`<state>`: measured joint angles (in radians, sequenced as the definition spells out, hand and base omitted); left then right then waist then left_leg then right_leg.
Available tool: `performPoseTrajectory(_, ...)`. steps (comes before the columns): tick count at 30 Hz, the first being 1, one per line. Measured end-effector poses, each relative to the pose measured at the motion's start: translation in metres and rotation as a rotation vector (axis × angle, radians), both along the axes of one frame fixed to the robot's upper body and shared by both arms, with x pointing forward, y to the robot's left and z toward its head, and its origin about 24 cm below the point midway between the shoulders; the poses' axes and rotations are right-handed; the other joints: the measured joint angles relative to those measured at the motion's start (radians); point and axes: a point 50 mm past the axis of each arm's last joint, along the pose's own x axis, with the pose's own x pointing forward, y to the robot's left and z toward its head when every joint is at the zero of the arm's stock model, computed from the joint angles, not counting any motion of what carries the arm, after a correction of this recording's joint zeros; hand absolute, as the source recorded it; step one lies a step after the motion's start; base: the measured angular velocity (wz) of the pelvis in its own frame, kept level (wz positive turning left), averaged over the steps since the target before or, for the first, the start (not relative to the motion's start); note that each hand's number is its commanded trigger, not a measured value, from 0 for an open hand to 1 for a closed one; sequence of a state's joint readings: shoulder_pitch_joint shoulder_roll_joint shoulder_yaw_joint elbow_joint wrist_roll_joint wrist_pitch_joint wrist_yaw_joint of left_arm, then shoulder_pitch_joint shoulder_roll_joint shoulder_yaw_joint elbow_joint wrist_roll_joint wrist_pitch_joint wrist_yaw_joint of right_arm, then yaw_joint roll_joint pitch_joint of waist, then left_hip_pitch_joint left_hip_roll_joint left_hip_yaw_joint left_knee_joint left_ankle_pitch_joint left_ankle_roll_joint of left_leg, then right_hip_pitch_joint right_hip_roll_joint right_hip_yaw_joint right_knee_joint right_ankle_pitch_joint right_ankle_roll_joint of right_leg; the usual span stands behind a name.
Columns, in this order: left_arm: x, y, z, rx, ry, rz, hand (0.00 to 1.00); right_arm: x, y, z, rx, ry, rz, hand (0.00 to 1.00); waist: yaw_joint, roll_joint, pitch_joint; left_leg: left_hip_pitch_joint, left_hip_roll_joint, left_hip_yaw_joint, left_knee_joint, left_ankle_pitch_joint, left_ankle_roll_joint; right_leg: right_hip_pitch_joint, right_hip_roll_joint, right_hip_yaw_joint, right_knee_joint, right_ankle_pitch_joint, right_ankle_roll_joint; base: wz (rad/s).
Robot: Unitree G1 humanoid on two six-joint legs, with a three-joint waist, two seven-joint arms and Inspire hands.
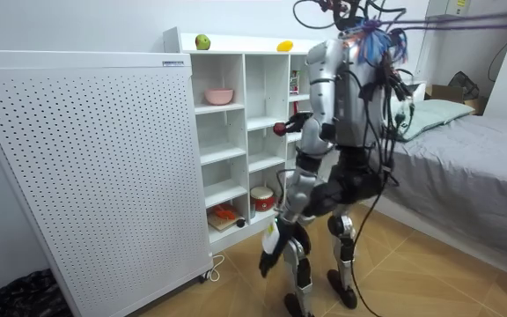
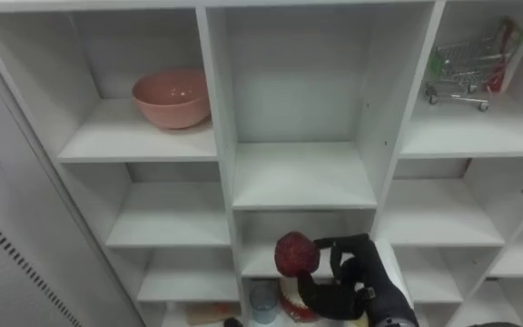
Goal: Arrange fruit in the closet
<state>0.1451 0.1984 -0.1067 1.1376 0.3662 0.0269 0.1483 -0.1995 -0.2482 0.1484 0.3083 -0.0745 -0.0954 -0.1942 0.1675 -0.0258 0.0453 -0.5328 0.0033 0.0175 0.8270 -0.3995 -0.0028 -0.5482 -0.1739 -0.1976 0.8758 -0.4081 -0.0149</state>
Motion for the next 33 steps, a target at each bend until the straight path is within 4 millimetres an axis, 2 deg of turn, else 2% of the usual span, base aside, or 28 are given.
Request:
performPoseTrajectory(1, -0.001, 0.0, 0.0, -0.003, 0.003, 0.002, 0.0, 0.0, -0.001, 0.0, 0.01, 0.001, -0.005, 1.0, 0.0, -0.003, 0.0009, -0.035, 0.002, -0.006, 0.036, -0.005, -0.003, -0.031, 0.0, 0.002, 0.034, -0.012, 0.002, 0.13)
performPoseTrajectory(3, -0.004, -0.001, 0.0, -0.016, -0.001, 0.032, 0.0, 0.003, 0.0, 0.003, 0.032, -0.008, -0.008, 1.0, 0.003, -0.004, 0.0006, -0.095, 0.008, -0.023, 0.091, -0.015, -0.018, -0.083, 0.001, -0.002, 0.073, -0.019, -0.009, 0.05)
performPoseTrajectory(6, -0.011, -0.002, 0.001, -0.032, -0.012, 0.066, 0.0, 0.005, -0.004, -0.001, 0.04, -0.004, -0.047, 1.0, 0.006, -0.008, -0.0021, -0.173, 0.021, -0.03, 0.16, -0.02, -0.026, -0.153, 0.006, -0.006, 0.131, -0.022, -0.022, -0.01)
performPoseTrajectory(9, -0.016, -0.005, 0.001, -0.044, -0.014, 0.08, 0.0, 0.007, -0.007, -0.007, 0.066, 0.017, -0.076, 1.0, 0.015, -0.014, -0.0045, -0.24, 0.021, -0.03, 0.21, -0.022, -0.029, -0.222, 0.001, -0.002, 0.184, -0.025, -0.033, -0.02)
performPoseTrajectory(13, -0.013, -0.007, 0.002, -0.036, -0.03, 0.051, 0.0, 0.012, -0.011, -0.01, 0.105, 0.04, -0.117, 1.0, 0.019, -0.021, -0.0066, -0.327, 0.019, -0.035, 0.271, -0.024, -0.032, -0.304, -0.014, -0.006, 0.251, -0.036, -0.05, 0.08)
performPoseTrajectory(20, -0.008, -0.004, 0.005, -0.014, -0.047, 0.01, 0.0, 0.027, -0.012, -0.003, 0.081, 0.037, -0.124, 1.0, 0.033, -0.031, -0.0077, -0.44, 0.02, -0.064, 0.365, -0.037, -0.046, -0.399, -0.019, -0.023, 0.334, -0.056, -0.07, 0.05)
performPoseTrajectory(23, -0.008, 0.0, 0.006, -0.009, -0.05, 0.021, 0.0, 0.037, -0.017, 0.004, 0.085, 0.03, -0.142, 1.0, 0.035, -0.04, -0.0077, -0.482, 0.02, -0.068, 0.389, -0.038, -0.046, -0.438, -0.021, -0.024, 0.357, -0.057, -0.072, 0.0)
performPoseTrajectory(26, -0.008, 0.002, 0.007, -0.003, -0.051, 0.03, 0.0, 0.046, -0.025, 0.021, 0.057, -0.016, -0.151, 1.0, 0.038, -0.043, -0.008, -0.524, 0.014, -0.071, 0.413, -0.038, -0.046, -0.478, -0.029, -0.026, 0.381, -0.059, -0.074, 0.06)
performPoseTrajectory(29, -0.006, 0.004, 0.008, 0.0, -0.058, 0.025, 0.0, 0.052, -0.036, 0.035, 0.022, -0.054, -0.182, 1.0, 0.044, -0.046, -0.0066, -0.549, -0.005, -0.079, 0.428, -0.038, -0.046, -0.495, -0.052, -0.034, 0.405, -0.072, -0.071, 0.2)
performPoseTrajectory(31, -0.004, 0.007, 0.01, -0.002, -0.071, 0.032, 0.0, 0.057, -0.039, 0.044, 0.002, -0.081, -0.205, 1.0, 0.063, -0.048, -0.0056, -0.572, -0.012, -0.09, 0.438, -0.039, -0.047, -0.51, -0.055, -0.04, 0.412, -0.077, -0.075, 0.1)
performPoseTrajectory(33, -0.004, 0.011, 0.012, 0.003, -0.075, 0.036, 0.0, 0.061, -0.038, 0.048, -0.025, -0.09, -0.202, 1.0, 0.067, -0.049, -0.0049, -0.589, -0.016, -0.102, 0.443, -0.039, -0.048, -0.519, -0.057, -0.052, 0.412, -0.077, -0.075, 0.1)
